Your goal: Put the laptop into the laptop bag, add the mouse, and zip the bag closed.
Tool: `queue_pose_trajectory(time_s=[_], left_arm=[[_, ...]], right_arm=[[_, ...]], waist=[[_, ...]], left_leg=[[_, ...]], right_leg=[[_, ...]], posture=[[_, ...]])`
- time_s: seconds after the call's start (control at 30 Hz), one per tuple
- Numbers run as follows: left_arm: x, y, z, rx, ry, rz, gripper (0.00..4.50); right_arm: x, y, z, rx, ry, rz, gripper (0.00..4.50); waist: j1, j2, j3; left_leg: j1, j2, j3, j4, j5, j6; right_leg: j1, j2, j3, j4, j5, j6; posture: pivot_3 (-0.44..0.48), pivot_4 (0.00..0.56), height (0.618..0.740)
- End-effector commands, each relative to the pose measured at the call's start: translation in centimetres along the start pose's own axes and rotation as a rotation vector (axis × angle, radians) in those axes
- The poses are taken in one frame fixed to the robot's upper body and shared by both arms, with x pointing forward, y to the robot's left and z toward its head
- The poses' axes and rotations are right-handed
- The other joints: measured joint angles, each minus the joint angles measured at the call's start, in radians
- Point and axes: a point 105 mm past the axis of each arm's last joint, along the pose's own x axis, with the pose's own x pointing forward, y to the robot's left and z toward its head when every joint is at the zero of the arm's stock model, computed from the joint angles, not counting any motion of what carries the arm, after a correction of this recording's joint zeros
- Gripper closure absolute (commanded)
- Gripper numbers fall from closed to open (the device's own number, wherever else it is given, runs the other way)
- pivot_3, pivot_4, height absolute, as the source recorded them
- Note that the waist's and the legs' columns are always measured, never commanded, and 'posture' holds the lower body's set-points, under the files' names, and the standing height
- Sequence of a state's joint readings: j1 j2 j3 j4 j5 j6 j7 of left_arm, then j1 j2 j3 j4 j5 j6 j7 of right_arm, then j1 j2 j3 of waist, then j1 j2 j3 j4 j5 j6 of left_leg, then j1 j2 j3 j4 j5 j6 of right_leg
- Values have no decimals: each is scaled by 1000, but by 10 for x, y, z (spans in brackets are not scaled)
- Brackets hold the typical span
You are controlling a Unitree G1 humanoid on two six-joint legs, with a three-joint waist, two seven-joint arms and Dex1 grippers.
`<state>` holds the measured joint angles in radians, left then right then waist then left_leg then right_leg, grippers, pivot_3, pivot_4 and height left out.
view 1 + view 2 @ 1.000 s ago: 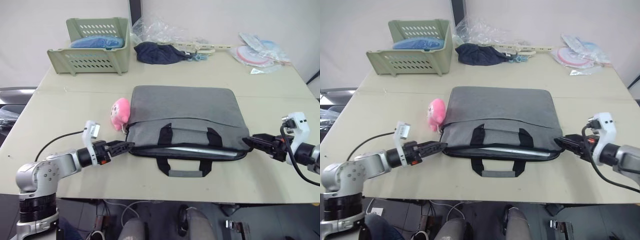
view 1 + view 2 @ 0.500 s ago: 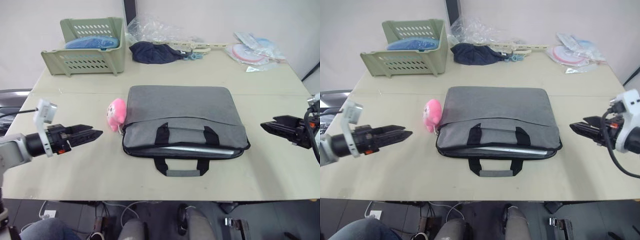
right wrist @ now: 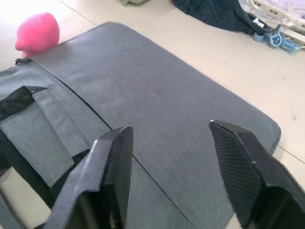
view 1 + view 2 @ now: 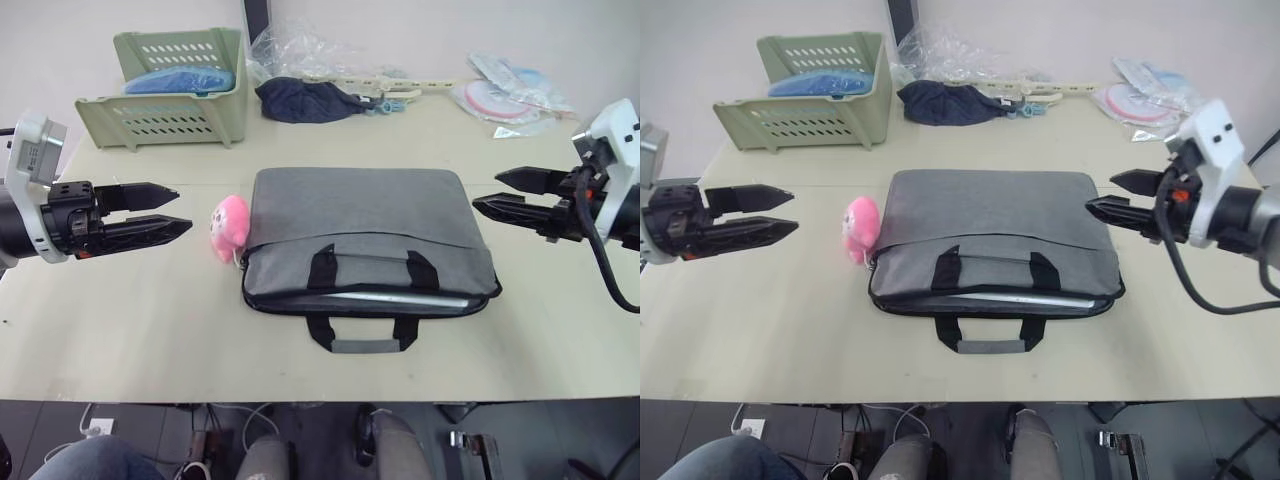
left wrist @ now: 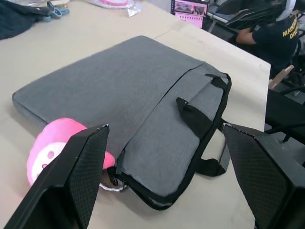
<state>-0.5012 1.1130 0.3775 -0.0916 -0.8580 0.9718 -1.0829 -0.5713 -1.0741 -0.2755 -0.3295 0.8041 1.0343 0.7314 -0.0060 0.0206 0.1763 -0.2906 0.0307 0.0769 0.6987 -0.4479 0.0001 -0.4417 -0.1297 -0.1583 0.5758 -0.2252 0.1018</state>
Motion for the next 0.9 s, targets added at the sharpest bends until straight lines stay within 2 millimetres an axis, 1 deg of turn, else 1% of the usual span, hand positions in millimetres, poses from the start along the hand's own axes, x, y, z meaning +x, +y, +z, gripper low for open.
queue_pose_trajectory(time_s=[0.03, 0.07, 0.23, 0.27, 0.33, 0.4, 0.43, 0.5, 0.6, 0.73, 0.83, 0.9], left_arm=[[-1, 0, 11, 52, -32, -11, 385], [-1, 1, 11, 53, -34, -13, 385], [0, 2, 11, 55, -31, -12, 385], [-1, 3, 11, 56, -38, -9, 385], [-3, 6, 11, 55, -48, 2, 385], [-4, 8, 10, 52, -51, 6, 385], [-4, 8, 10, 52, -52, 7, 385], [-4, 9, 10, 53, -54, 7, 385], [-4, 7, 12, 48, -78, 1, 385], [-4, 8, 10, 44, -81, 14, 385], [-4, 6, 9, 41, -85, 18, 385], [-4, 6, 8, 38, -88, 22, 385]], right_arm=[[3, 1, 17, -50, -83, -23, 3778], [6, 3, 18, -51, -94, -14, 4391], [12, 7, 19, -42, -113, 12, 4391], [18, 10, 19, -33, -124, 25, 4391], [38, 15, 16, 4, -163, 55, 4391], [55, 15, 14, 24, -190, 49, 4391], [62, 16, 13, 26, -199, 53, 4391], [69, 17, 12, 24, -209, 60, 4391], [94, 18, 8, 60, -247, 66, 4391], [113, 15, -2, 70, -258, 63, 4391], [128, 20, -5, 77, -270, 91, 4391], [133, 23, -5, 83, -282, 104, 4391]], waist=[[-1, 0, 0], [-2, 0, 0], [-2, -1, 0], [-1, -1, 0], [-6, -2, 0], [-17, -3, 0], [-23, -3, 0], [-25, -3, 0], [-27, -3, 0], [-32, -3, 0], [-34, -3, 0], [-43, -3, 0]], left_leg=[[-1, 0, 0, 0, 0, 0], [-1, 0, 0, 0, 0, 0], [-1, 0, 0, 1, 0, 0], [-1, 0, 0, 1, 0, 0], [-1, 0, 1, 1, 0, 0], [0, 0, 1, 1, 0, 0], [0, 0, 1, 1, 0, 0], [1, 0, 2, 1, 0, 0], [1, 0, 2, 1, 1, 0], [2, 0, 3, 1, 1, 0], [2, 0, 3, 1, 1, 0], [3, 0, 3, 1, 1, 0]], right_leg=[[-1, 0, 0, 1, 0, 0], [-1, 0, 0, 1, 0, 0], [-1, 0, 0, 1, 0, 0], [-1, 0, 0, 1, 0, 0], [-1, 0, 0, 2, 0, 0], [-1, 0, 0, 3, 0, 0], [-1, 0, 0, 4, 0, 0], [-2, -1, 0, 6, 0, 0], [-3, -1, -1, 7, 0, 0], [-3, -1, -2, 8, 0, -1], [-3, -1, -2, 8, 0, -1], [-3, -1, -2, 9, 0, -1]], posture=[[0, 150, 740], [0, 150, 740], [0, 150, 740], [0, 150, 740], [0, 150, 740], [0, 150, 740], [0, 150, 740], [0, 150, 740], [0, 150, 740], [0, 150, 740], [0, 150, 740], [0, 150, 740]])
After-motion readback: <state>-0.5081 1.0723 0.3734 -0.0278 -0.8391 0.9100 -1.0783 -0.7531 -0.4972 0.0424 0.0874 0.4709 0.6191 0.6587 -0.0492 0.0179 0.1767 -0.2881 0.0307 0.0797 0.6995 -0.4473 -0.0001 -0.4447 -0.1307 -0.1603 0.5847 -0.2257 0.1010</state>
